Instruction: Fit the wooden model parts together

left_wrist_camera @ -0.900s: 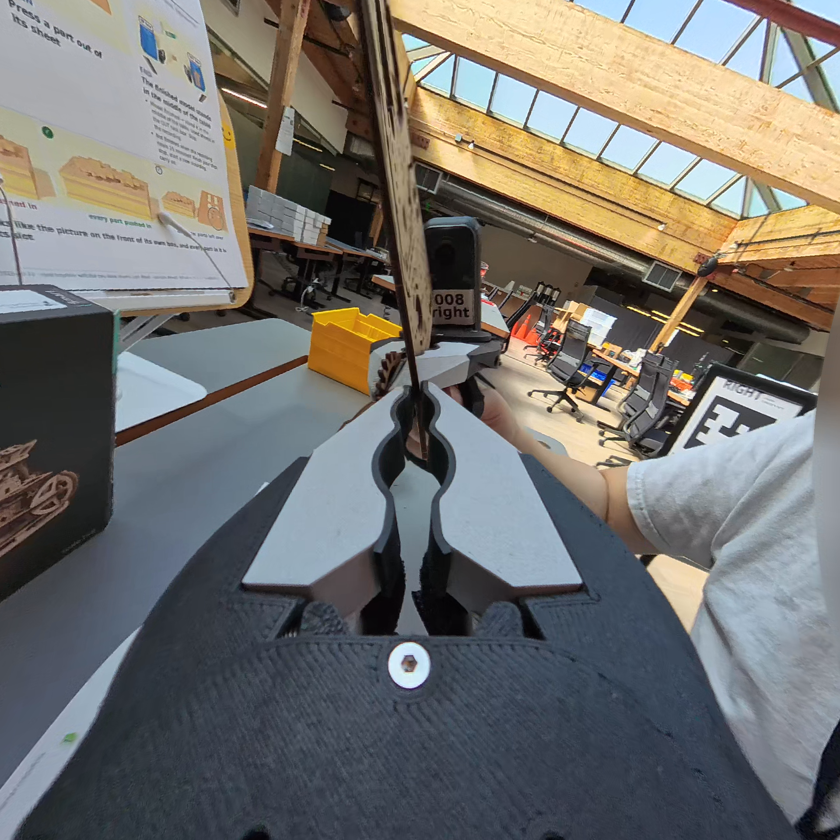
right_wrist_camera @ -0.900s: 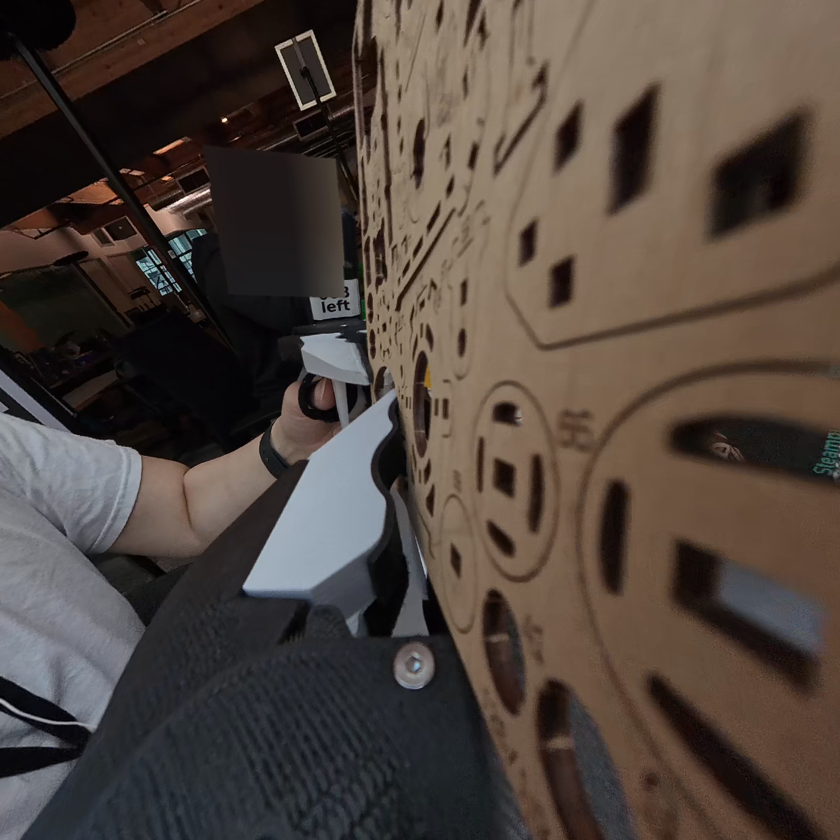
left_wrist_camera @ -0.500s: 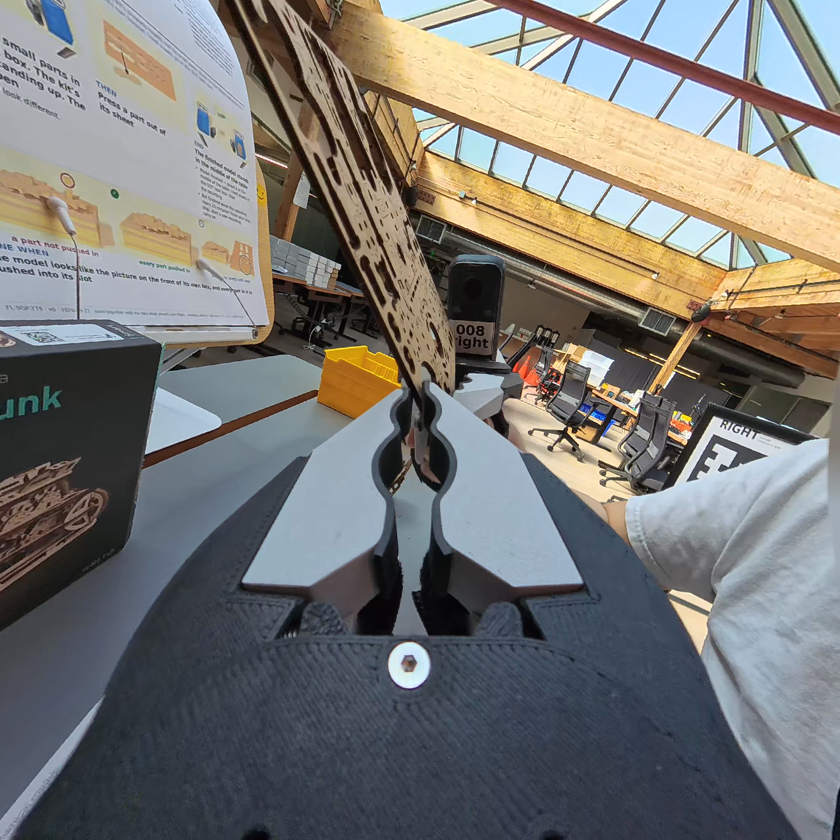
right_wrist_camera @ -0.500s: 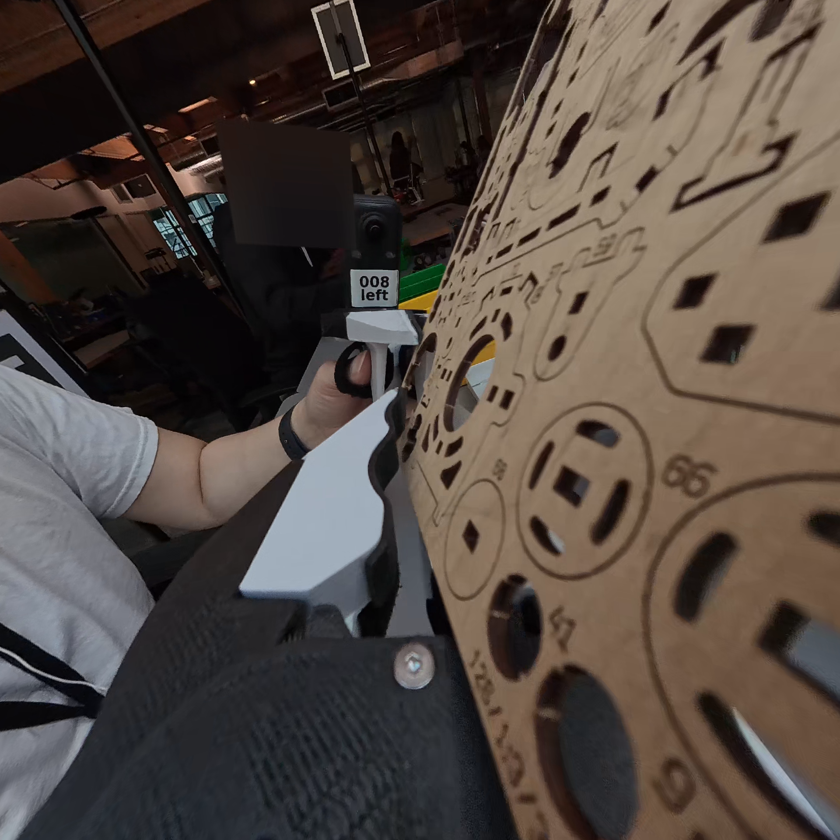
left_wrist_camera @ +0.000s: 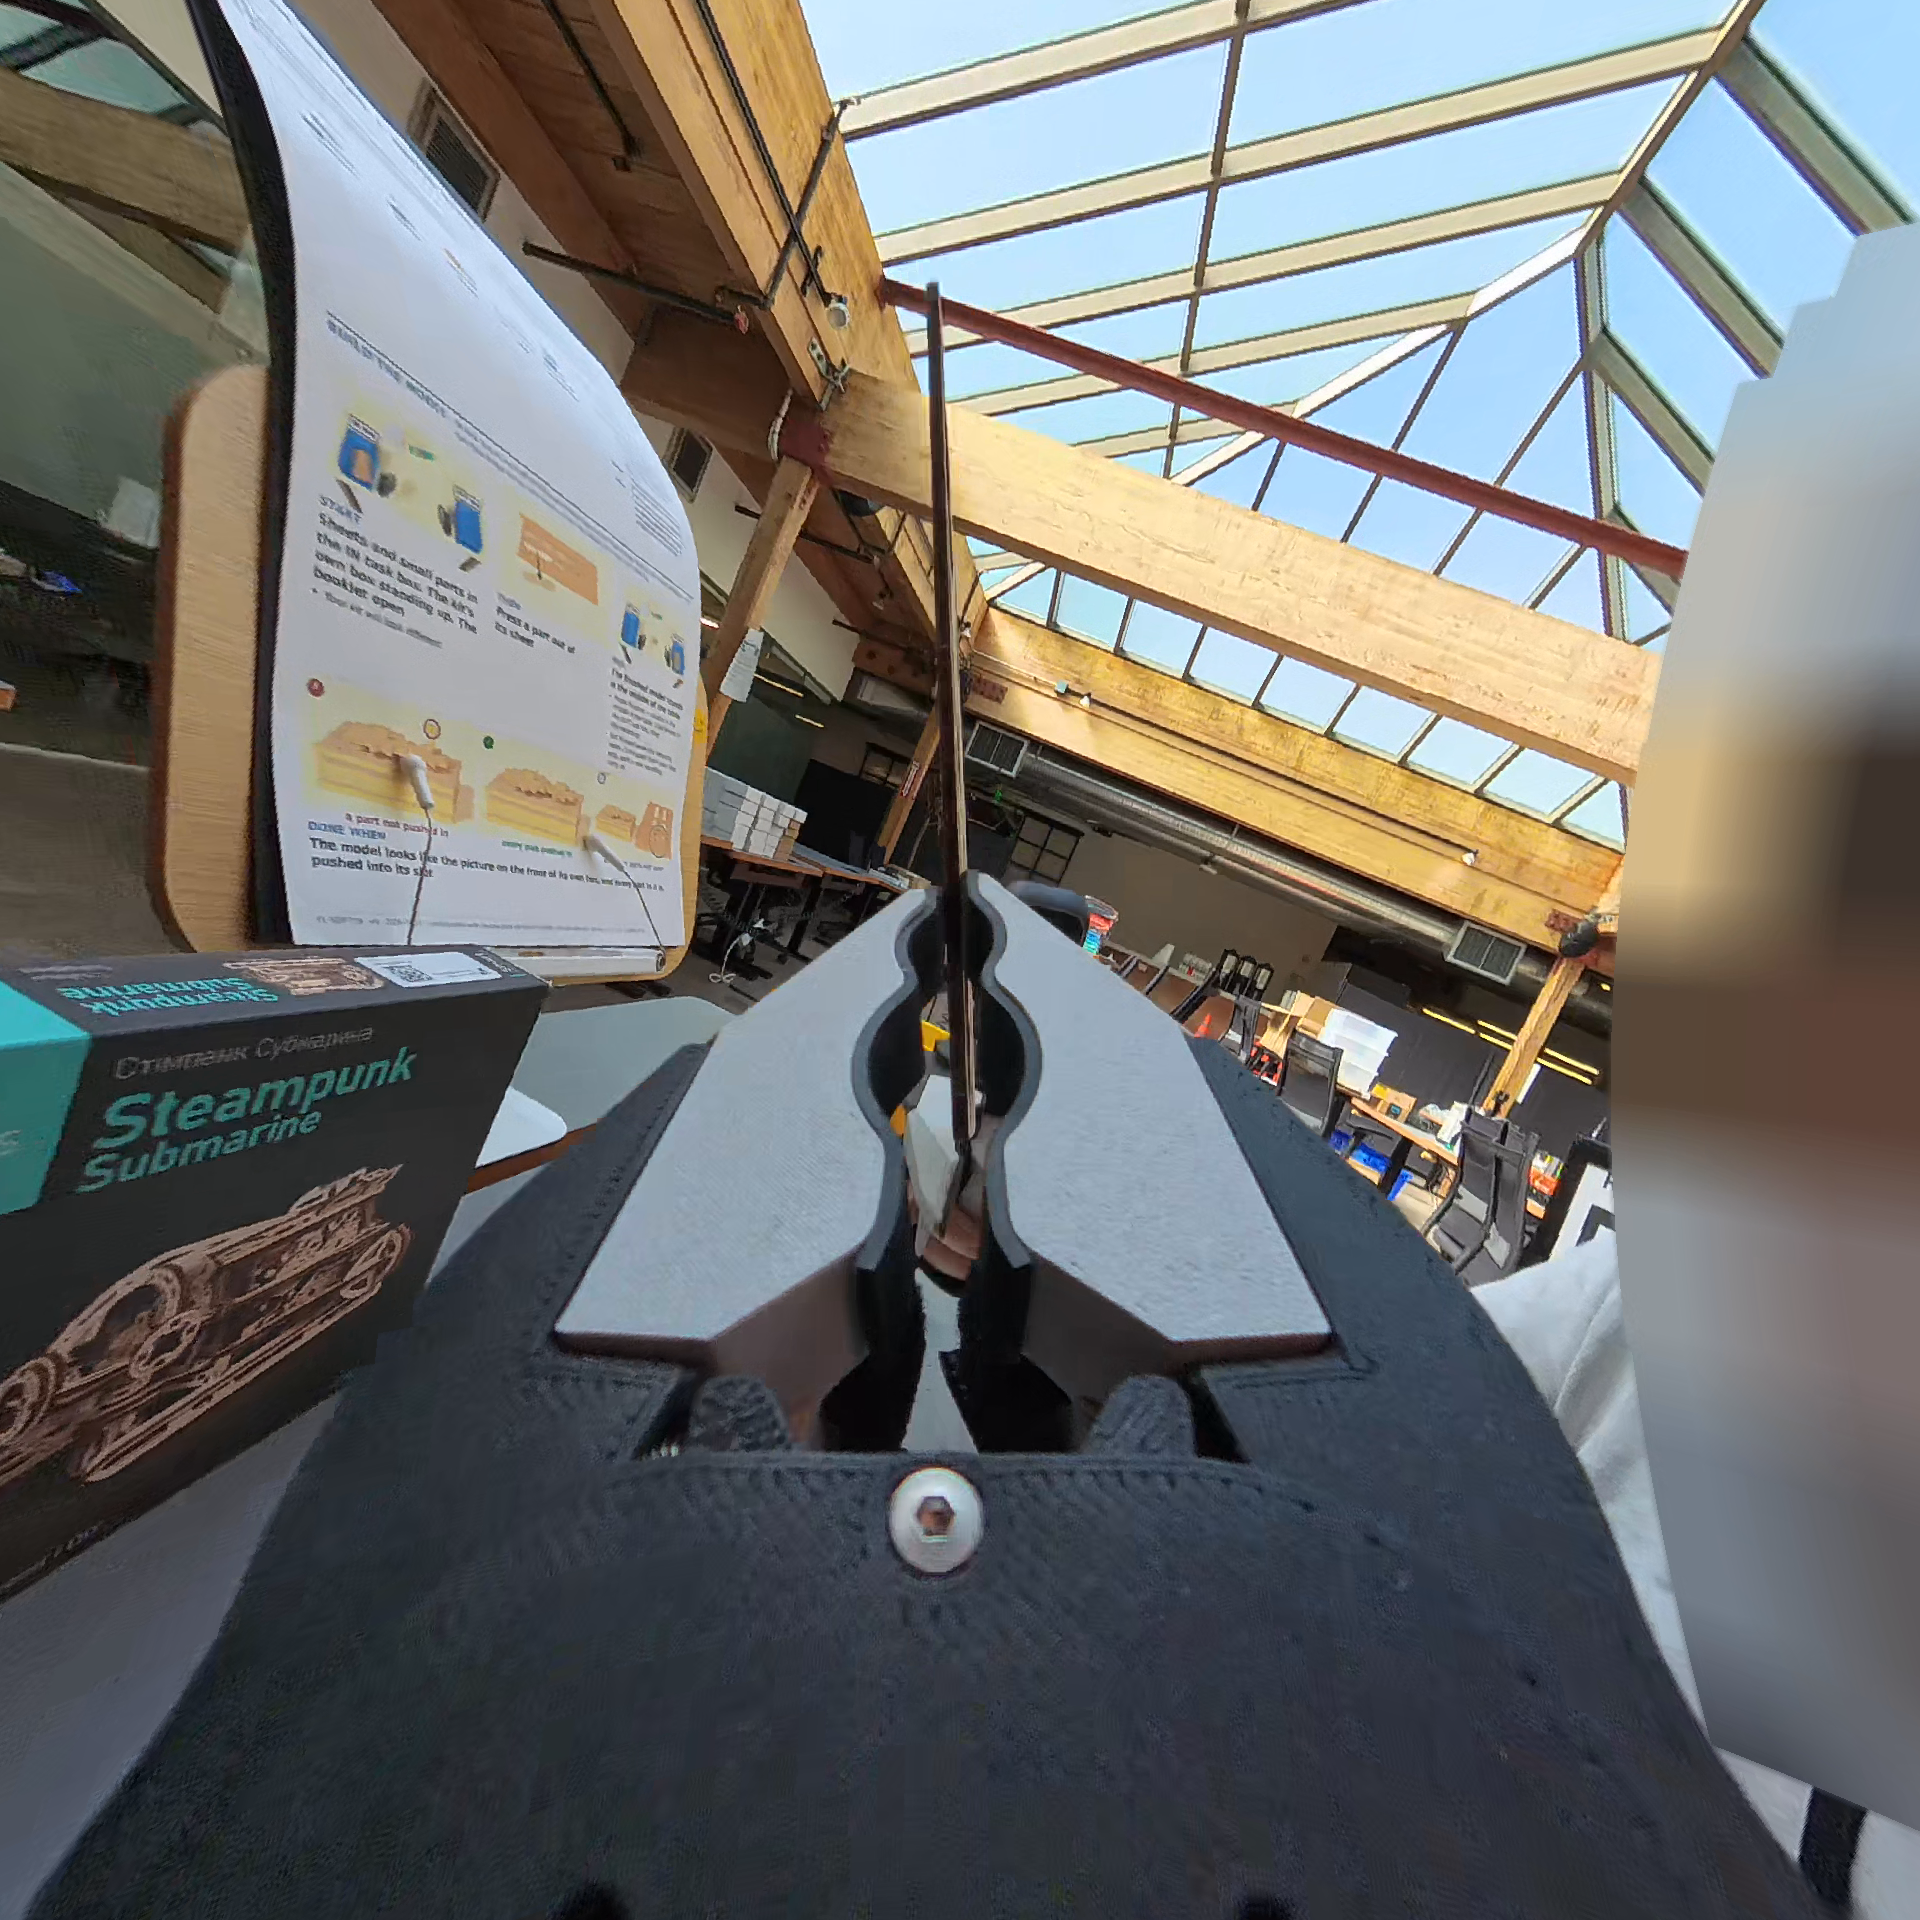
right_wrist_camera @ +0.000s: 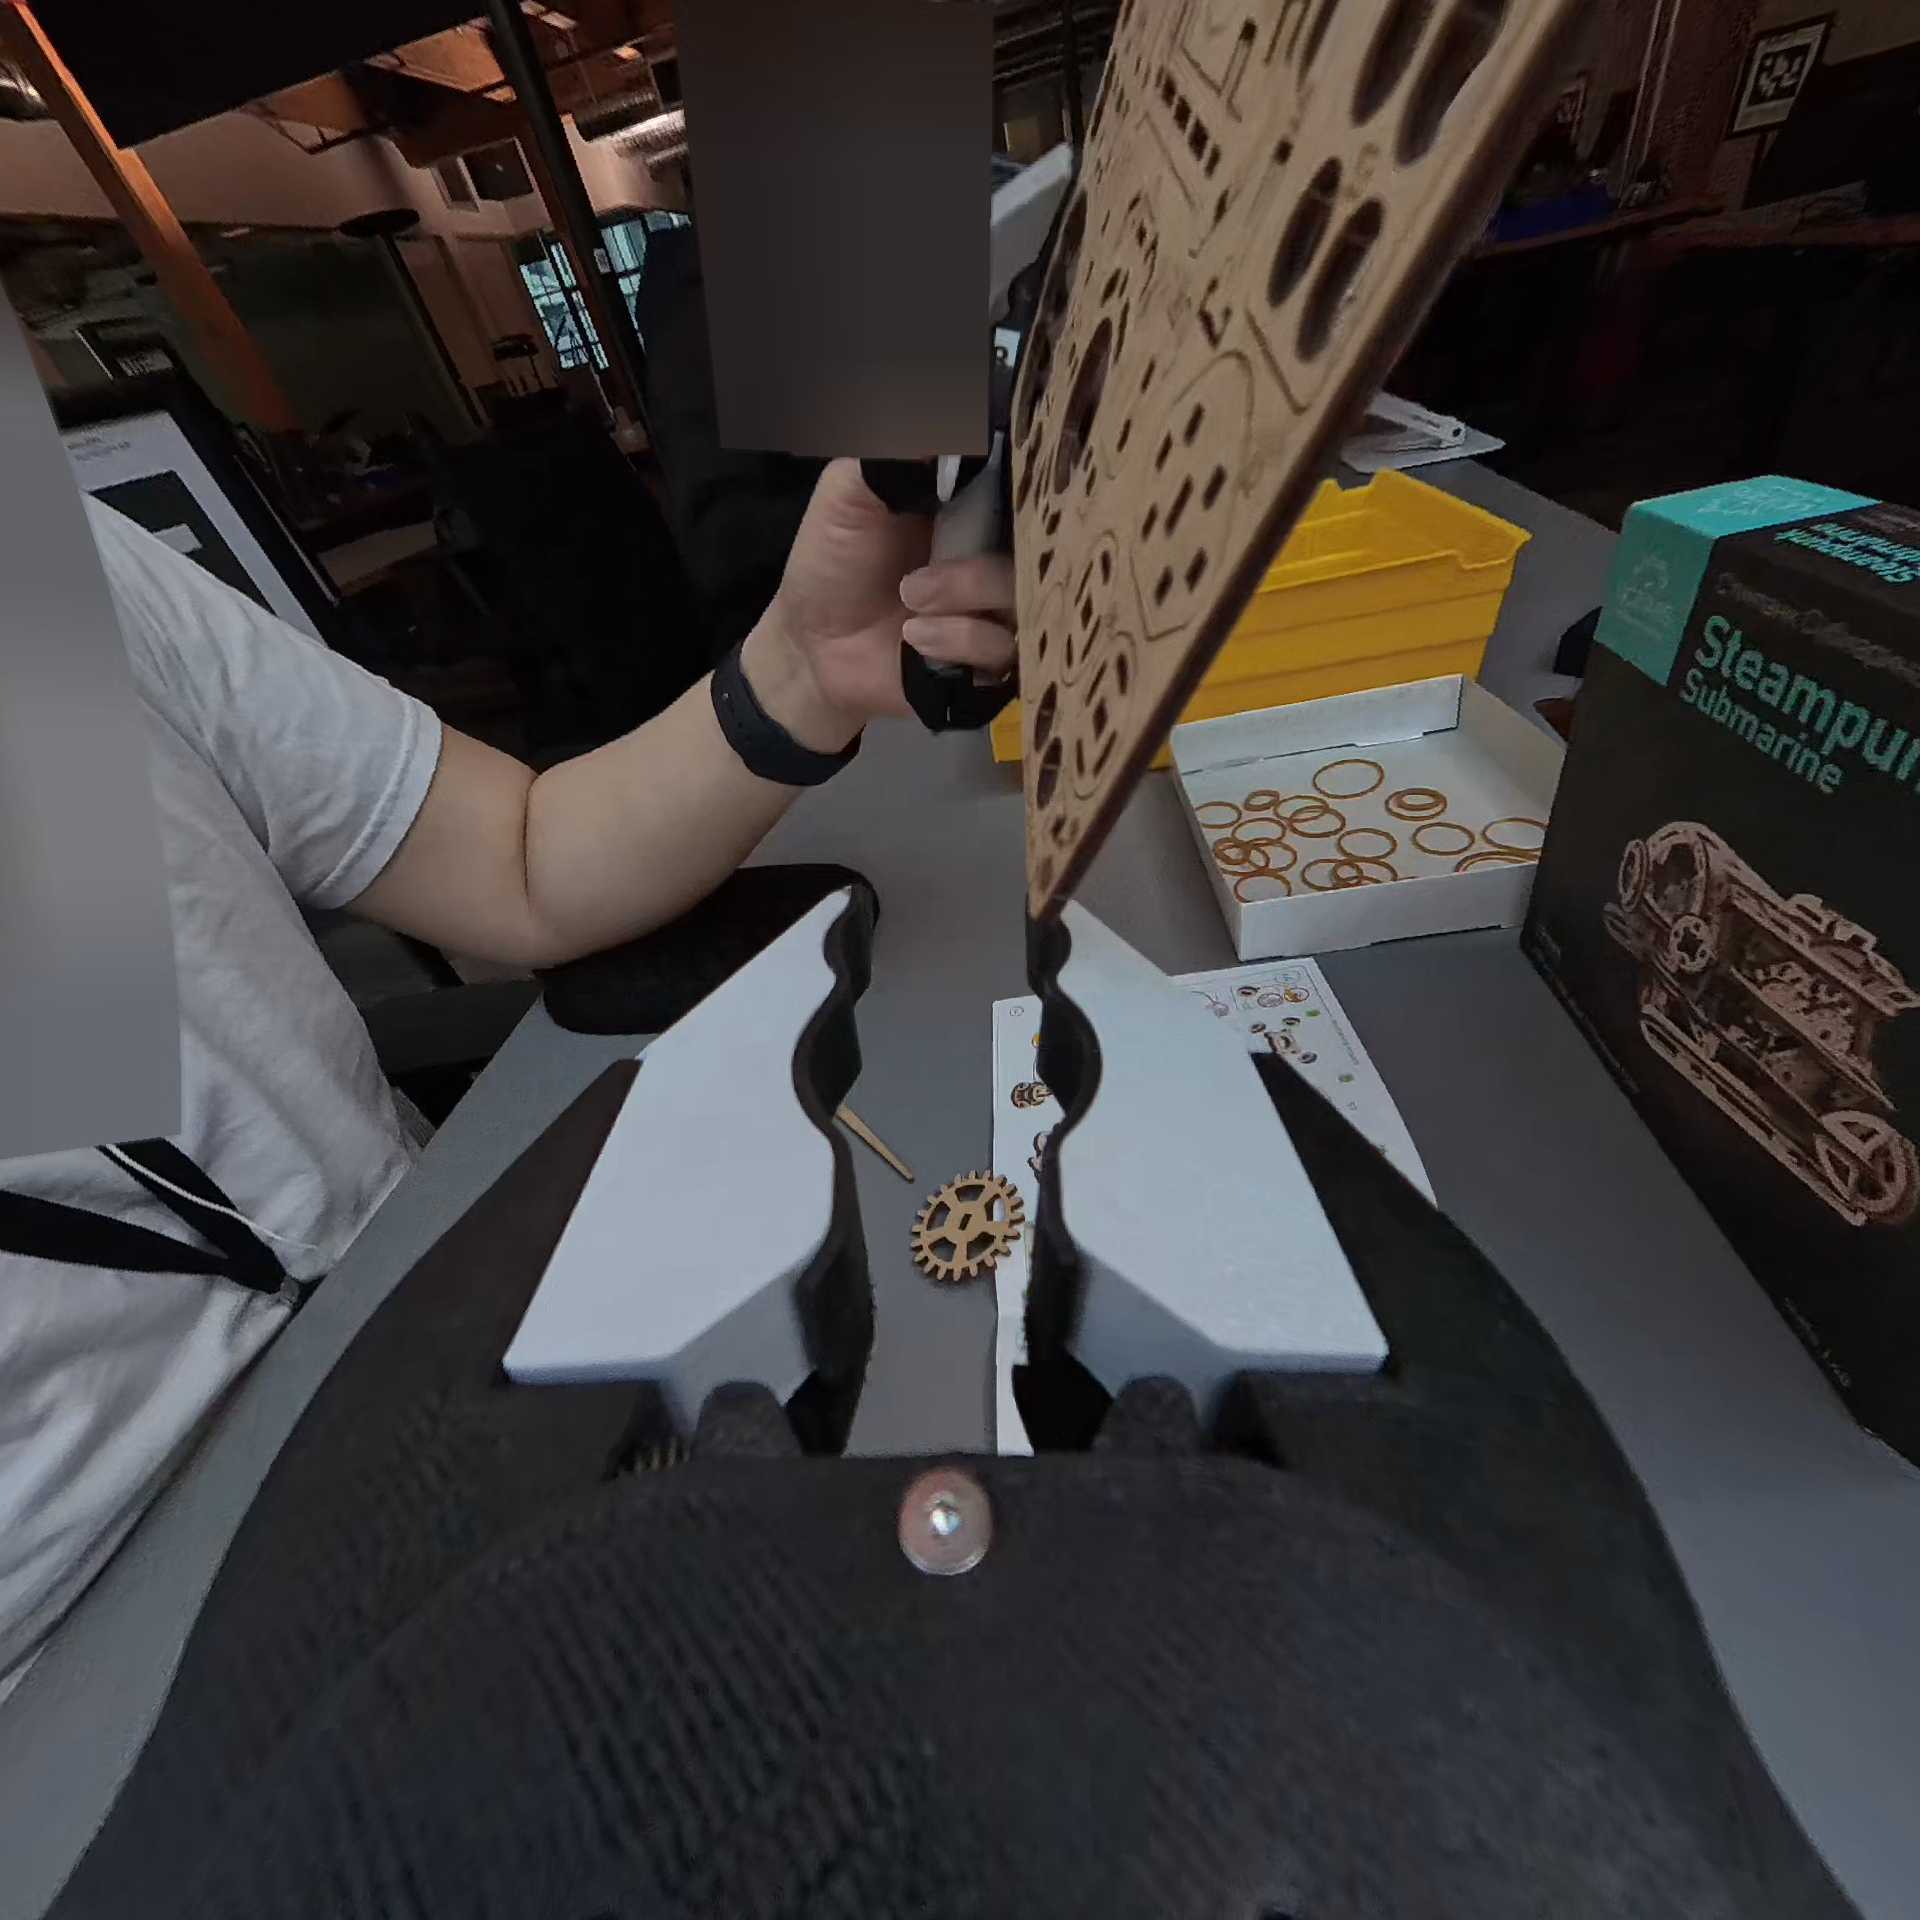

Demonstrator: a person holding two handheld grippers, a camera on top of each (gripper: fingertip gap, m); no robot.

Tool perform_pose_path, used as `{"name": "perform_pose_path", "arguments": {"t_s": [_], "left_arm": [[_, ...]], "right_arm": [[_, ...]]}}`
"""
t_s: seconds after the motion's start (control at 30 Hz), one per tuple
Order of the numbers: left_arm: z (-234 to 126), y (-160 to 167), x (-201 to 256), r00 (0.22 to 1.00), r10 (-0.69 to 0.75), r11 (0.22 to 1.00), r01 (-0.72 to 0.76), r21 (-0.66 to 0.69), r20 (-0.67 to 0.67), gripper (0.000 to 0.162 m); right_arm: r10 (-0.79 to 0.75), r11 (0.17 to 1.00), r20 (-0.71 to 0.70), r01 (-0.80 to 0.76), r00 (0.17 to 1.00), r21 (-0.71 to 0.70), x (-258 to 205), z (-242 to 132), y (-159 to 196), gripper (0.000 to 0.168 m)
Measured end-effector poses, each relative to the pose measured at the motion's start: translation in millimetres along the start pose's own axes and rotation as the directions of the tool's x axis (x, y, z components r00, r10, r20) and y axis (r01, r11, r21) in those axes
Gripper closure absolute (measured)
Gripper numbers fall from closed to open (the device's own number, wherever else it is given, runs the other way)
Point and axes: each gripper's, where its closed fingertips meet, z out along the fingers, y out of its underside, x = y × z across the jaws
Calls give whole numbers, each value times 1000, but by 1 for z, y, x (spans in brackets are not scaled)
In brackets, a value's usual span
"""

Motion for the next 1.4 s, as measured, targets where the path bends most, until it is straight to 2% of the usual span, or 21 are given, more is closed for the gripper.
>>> {"name": "perform_pose_path", "arguments": {"t_s": [0.1,0.2,0.3,0.43,0.8,1.03,1.1,1.2,1.3,1.4], "left_arm": [[-17,-23,1,1000,21,999,-22,49,22,162],[-29,-35,-3,998,8,998,-12,66,61,162],[-35,-40,-8,997,-43,995,37,97,65,162],[-38,-44,-8,993,-111,985,106,134,27,162],[-42,-49,-7,994,-102,985,96,141,33,162],[-62,-48,-1,986,-123,989,112,101,111,162],[-89,-34,6,974,-99,994,86,69,203,162],[-147,-10,12,916,-118,993,113,34,383,162],[-207,10,16,797,-84,993,117,-17,598,162],[-257,20,21,677,-117,991,124,43,727,161]], "right_arm": [[-35,976,38,43,999,-212,-3,21,49,135],[-161,886,69,175,985,-430,-3,39,104,131],[-185,801,97,207,978,-562,-5,47,139,125],[-276,688,83,257,958,-679,7,46,168,122],[-416,653,122,390,901,-649,5,49,158,127],[-383,665,158,390,910,-637,-13,44,139,127],[-379,654,154,382,913,-653,-14,37,133,127],[-354,658,151,361,923,-661,-17,30,125,127],[-298,669,167,331,940,-665,-23,28,125,127],[-270,661,174,314,947,-681,-24,31,133,128]]}}
